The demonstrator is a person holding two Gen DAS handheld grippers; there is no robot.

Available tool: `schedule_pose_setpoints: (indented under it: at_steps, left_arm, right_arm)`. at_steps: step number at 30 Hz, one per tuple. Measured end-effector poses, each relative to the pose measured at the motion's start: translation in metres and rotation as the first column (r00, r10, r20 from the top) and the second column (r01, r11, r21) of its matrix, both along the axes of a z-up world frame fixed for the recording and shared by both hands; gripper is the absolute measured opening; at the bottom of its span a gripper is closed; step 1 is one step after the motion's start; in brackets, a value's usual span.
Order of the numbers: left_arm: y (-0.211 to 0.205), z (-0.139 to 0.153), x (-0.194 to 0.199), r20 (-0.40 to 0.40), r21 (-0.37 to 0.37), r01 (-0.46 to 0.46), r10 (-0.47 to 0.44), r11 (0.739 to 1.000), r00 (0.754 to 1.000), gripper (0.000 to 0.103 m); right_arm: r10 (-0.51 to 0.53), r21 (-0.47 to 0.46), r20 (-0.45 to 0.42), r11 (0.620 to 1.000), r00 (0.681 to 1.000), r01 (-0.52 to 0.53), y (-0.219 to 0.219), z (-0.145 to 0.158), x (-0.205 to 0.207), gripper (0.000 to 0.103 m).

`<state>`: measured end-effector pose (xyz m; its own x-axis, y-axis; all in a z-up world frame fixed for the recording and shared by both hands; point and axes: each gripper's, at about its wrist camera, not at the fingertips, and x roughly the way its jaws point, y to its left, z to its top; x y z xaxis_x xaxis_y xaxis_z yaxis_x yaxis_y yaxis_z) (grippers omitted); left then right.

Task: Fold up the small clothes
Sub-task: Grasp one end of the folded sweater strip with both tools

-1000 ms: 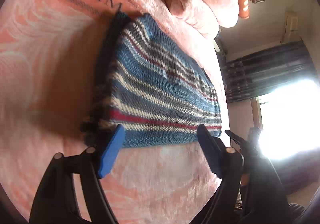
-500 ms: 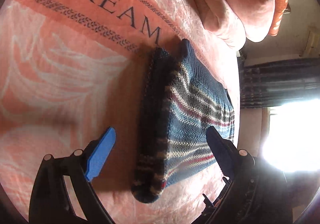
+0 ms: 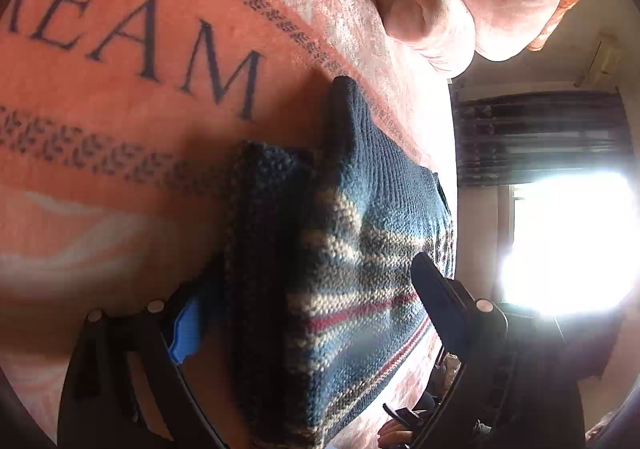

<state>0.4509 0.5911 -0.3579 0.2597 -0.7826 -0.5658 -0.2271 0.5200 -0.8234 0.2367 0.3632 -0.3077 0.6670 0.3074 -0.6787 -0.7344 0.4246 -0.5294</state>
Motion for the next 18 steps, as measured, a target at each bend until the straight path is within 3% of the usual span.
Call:
schedule_pose_setpoints:
  at_steps: [3, 8, 15, 18]
  left_arm:
    - [-0.006, 0.000, 0.008, 0.009, -0.004, 0.018, -0.018, 1.000, 1.000, 0.089]
    - [-0.007, -0.006, 0.018, -0.016, 0.005, 0.024, -0.024, 1.000, 1.000, 0.063]
    - [-0.004, -0.011, 0.023, -0.056, 0.028, 0.021, -0.019, 0.999, 0.998, 0.045]
    - [-0.005, -0.011, 0.025, -0.072, 0.049, 0.019, -0.016, 0.999, 0.997, 0.035]
  right_arm:
    - [0.009, 0.002, 0.019, 1.000, 1.000, -0.009, 0.017, -0.003, 0.002, 0.070]
    - [0.002, 0.020, 0.033, 1.000, 0.999, -0.003, 0.040, -0.005, 0.004, 0.070]
    - [-0.019, 0.033, 0.066, 0.999, 0.998, 0.017, 0.069, -0.008, 0.003, 0.068]
    - [-0.036, 0.046, 0.049, 0.998, 0.998, 0.034, 0.074, -0.007, 0.010, 0.062]
